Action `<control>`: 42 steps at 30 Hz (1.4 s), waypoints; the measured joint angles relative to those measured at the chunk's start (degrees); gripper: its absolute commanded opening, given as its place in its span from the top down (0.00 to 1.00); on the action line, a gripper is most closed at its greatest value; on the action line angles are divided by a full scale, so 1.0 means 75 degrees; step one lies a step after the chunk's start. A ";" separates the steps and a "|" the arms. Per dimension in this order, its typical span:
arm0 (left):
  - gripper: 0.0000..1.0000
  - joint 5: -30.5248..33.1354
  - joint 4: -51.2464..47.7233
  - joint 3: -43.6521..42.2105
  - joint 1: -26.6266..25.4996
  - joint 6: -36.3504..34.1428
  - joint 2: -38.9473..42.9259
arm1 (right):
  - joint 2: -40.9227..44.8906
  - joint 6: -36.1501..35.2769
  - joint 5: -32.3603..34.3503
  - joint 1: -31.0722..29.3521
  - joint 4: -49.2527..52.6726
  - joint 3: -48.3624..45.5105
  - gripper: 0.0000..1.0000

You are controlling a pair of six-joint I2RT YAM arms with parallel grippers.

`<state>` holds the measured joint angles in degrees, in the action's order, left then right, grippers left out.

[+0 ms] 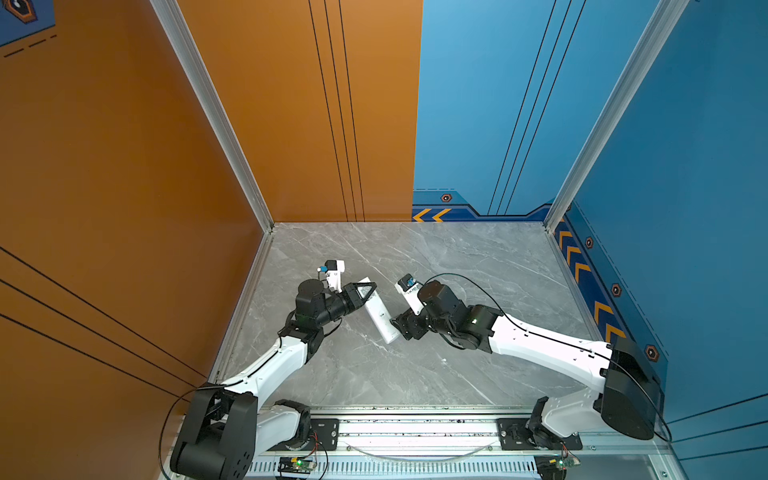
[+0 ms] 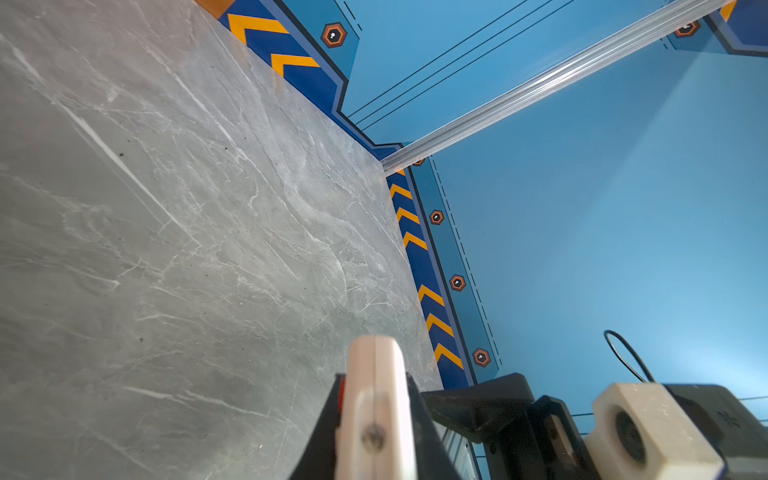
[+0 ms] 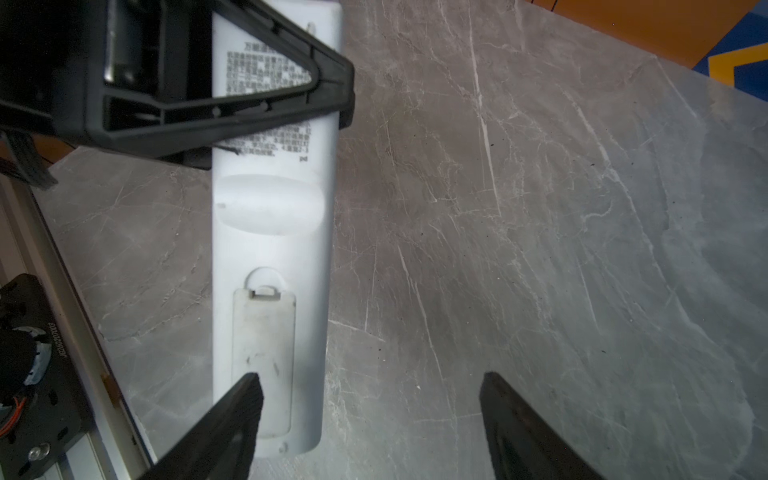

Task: Load the batteries into the remote control

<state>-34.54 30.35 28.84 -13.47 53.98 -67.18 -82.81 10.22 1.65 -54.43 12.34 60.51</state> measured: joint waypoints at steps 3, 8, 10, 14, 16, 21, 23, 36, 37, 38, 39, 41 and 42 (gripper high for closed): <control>1.00 0.0093 -0.0085 0.0003 0.0023 0.0006 0.0000 | 0.0015 -0.0017 -0.0015 -0.0029 0.0023 0.0003 0.08; 1.00 0.0291 -0.0396 0.0044 0.0055 0.0009 0.0000 | 0.0015 0.0012 -0.0052 -0.0134 0.0017 0.0003 0.03; 1.00 0.0376 -0.0516 0.0061 0.0058 0.0029 0.0000 | 0.0012 0.0020 -0.0064 -0.0181 0.0009 0.0003 0.01; 1.00 0.0495 -0.0664 0.0064 0.0061 0.0076 0.0000 | -0.0026 0.0117 -0.0256 -0.0245 -0.0137 0.0003 0.00; 1.00 0.0533 -0.0708 0.0064 0.0061 0.0096 0.0000 | -0.0108 0.0187 -0.0376 -0.0274 -0.0251 0.0003 0.00; 1.00 0.0583 -0.0796 0.0064 0.0061 0.0128 0.0020 | -0.0562 0.0361 -0.0600 -0.0393 -0.0469 0.0009 0.00; 1.00 0.0586 -0.0804 0.0064 0.0076 0.0131 0.0052 | -0.0740 0.0425 -0.0644 -0.0414 -0.0507 0.0012 0.00; 1.00 0.0586 -0.0828 0.0061 0.0198 0.0131 0.0245 | -0.1055 0.0504 -0.0667 -0.0423 -0.0691 0.0012 0.07; 1.00 0.0586 -0.0828 0.0061 0.0198 0.0131 0.0254 | -0.1064 0.0507 -0.0682 -0.0423 -0.0726 0.0012 0.09; 1.00 0.0586 -0.0831 0.0061 0.0198 0.0131 0.0265 | -0.1087 0.0510 -0.0702 -0.0423 -0.0761 0.0012 0.11; 1.00 0.0586 -0.0828 0.0061 0.0198 0.0131 0.0274 | -0.1107 0.0527 -0.0731 -0.0423 -0.0784 0.0012 0.12; 1.00 0.0586 -0.0831 0.0061 0.0204 0.0131 0.0294 | -0.1172 0.0560 -0.0793 -0.0423 -0.0819 0.0012 0.15; 1.00 0.0586 -0.0831 0.0061 0.0204 0.0131 0.0300 | -0.1195 0.0565 -0.0801 -0.0423 -0.0833 0.0012 0.15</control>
<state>-30.15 24.12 29.30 -11.94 54.96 -64.93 -91.77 14.46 -4.36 -57.60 6.09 60.60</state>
